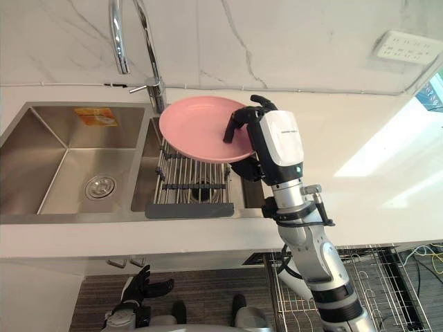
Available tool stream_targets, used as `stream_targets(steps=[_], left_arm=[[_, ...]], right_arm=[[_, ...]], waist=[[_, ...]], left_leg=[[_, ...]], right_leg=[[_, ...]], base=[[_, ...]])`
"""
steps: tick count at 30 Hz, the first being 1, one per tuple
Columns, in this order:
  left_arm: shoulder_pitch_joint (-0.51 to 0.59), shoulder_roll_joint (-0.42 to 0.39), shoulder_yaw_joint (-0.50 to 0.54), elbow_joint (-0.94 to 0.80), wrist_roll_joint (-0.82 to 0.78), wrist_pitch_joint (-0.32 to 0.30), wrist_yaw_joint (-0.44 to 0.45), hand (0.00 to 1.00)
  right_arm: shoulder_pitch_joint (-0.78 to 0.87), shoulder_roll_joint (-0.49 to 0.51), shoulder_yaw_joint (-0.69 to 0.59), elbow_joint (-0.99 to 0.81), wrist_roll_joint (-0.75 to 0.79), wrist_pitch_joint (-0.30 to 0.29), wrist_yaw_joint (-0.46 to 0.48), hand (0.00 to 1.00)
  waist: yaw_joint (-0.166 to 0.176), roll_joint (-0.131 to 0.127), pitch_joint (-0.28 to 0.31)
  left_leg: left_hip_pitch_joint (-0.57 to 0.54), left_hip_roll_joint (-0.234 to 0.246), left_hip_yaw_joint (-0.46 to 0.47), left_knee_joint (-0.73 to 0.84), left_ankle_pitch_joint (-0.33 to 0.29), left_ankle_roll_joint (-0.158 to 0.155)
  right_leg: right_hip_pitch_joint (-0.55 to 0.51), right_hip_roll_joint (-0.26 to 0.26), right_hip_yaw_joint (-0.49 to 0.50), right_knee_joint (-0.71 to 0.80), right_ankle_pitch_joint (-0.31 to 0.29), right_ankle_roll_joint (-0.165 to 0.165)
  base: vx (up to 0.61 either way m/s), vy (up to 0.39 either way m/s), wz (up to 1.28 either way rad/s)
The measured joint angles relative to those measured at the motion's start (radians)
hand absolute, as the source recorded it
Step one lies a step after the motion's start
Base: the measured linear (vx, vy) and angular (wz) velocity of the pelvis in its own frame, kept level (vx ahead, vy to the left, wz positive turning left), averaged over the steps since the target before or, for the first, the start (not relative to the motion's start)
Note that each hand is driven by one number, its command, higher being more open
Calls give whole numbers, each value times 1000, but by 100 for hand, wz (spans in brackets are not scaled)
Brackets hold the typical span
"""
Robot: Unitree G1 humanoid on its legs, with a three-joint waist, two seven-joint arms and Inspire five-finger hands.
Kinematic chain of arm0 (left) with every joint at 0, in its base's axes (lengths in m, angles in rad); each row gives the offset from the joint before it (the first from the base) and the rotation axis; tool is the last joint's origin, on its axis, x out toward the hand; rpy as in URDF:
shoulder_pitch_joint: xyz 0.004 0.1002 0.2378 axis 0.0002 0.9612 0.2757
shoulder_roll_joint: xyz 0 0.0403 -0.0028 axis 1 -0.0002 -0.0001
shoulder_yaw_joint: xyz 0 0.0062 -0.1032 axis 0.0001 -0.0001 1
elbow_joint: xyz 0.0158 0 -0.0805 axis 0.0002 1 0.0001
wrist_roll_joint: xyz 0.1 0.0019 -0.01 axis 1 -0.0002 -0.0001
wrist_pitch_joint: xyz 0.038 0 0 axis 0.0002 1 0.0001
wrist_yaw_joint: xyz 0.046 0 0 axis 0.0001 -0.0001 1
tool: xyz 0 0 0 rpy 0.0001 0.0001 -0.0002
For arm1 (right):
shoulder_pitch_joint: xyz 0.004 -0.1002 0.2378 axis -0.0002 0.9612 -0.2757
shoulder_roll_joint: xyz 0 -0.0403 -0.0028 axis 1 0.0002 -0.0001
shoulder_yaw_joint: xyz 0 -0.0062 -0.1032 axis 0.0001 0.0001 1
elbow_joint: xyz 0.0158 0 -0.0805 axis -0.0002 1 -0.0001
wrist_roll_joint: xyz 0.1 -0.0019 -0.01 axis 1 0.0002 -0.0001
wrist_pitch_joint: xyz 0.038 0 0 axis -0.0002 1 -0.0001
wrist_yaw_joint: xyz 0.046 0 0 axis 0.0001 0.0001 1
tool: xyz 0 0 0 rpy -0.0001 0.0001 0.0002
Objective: Walk over to the sink, pick up the cup, carry it to the dishwasher, place the cup inside the dishwasher, then close the dishwasher door
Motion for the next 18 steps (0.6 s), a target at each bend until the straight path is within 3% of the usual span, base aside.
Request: stream_targets(steps=[4, 8, 13, 15, 16, 17, 18], left_arm=[[0, 0, -2, 8, 0, 0, 0, 100], [-5, -9, -38, 24, 0, -3, 1, 100], [-13, -13, -40, 23, -4, -10, 4, 100], [-12, -14, -9, 30, -47, 12, 18, 100], [-13, -14, 2, 30, -53, 13, 22, 100], [-14, -12, 6, 26, -68, 14, 23, 100], [-19, -9, 7, 25, -77, 15, 27, 100]], right_arm=[[54, 2, 0, -27, 0, -4, 0, 0], [63, 3, 3, -45, 1, -16, -2, 0], [57, 2, 24, -44, 2, -16, -3, 0], [31, 4, 57, -38, 1, -14, -5, 0], [26, 5, 60, -37, 1, -13, -5, 0], [18, 7, 63, -35, 0, -9, -5, 0], [12, 10, 68, -28, 0, -4, -5, 0]], waist=[[-4, 9, -9], [-4, 34, -31], [-1, 40, -27], [-9, 43, -14], [-14, 42, -7], [-18, 39, 4], [-18, 39, 12]], left_leg=[[-1, 2, 12, -1, -6, 0], [-46, 0, 50, 30, -20, 0], [-119, -7, 74, 171, -103, 8], [-133, 2, 157, 253, -168, 16], [-139, 4, 175, 273, -179, 20], [-148, 8, 203, 300, -190, 24], [-154, 24, 249, 308, -195, 31]], right_leg=[[-5, 3, 14, -2, 1, -2], [-75, 13, 79, 6, 21, -6], [-165, 39, 222, 36, 52, -3], [-205, 63, 326, 47, 82, 7], [-215, 66, 327, 49, 90, 4], [-226, 68, 321, 50, 105, -6], [-235, 52, 266, 32, 70, -75]], base=[[-66, -13, -10], [-26, 5, -45], [-17, 14, -95], [-51, 56, -144], [-102, 56, -103], [-155, 30, -85], [-212, 22, -93]])
